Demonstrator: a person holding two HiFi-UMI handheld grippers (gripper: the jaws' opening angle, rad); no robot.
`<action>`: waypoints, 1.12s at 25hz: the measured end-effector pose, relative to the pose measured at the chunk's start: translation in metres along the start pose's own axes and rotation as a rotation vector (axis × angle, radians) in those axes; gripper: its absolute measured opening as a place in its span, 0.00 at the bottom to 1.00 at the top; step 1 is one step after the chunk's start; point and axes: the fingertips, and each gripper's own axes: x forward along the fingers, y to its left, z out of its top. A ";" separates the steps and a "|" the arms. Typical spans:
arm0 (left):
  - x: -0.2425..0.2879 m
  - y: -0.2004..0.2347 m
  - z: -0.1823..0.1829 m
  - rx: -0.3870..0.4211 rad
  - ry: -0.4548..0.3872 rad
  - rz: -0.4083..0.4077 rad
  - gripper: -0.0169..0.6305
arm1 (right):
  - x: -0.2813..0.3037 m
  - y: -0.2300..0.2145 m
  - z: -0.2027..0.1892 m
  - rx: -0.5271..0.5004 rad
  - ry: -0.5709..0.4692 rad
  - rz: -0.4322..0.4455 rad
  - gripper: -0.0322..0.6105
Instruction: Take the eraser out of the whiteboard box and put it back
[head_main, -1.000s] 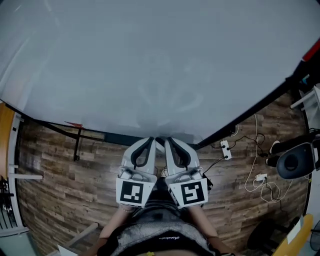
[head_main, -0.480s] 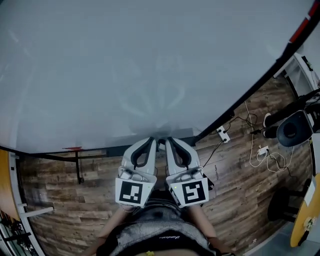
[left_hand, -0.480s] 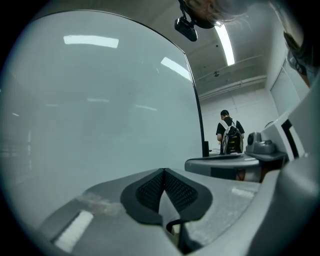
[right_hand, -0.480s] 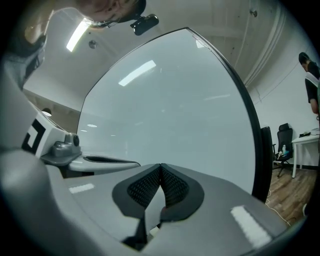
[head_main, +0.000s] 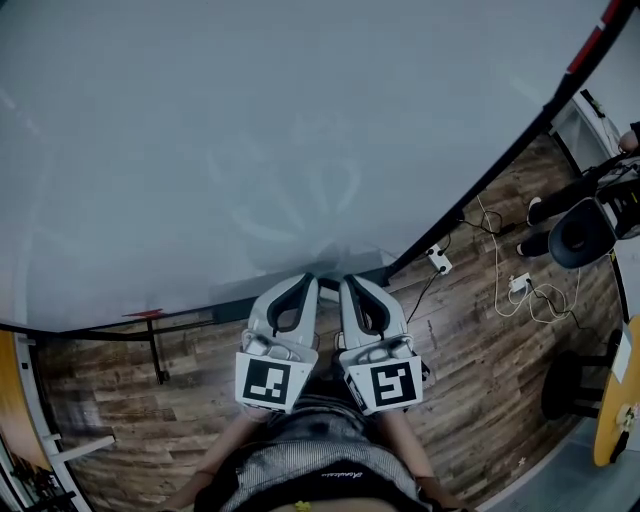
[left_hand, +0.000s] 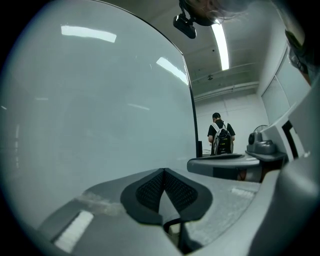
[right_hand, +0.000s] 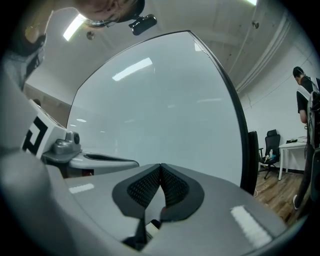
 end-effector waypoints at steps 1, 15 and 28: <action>0.000 -0.001 0.000 -0.006 0.000 -0.003 0.03 | 0.000 0.000 0.001 -0.006 -0.002 0.000 0.05; 0.005 -0.002 -0.007 -0.025 0.009 0.022 0.03 | 0.005 -0.002 -0.007 -0.010 0.031 0.035 0.05; 0.002 -0.002 -0.044 -0.012 0.083 0.003 0.03 | 0.002 -0.006 -0.034 -0.009 0.103 0.032 0.05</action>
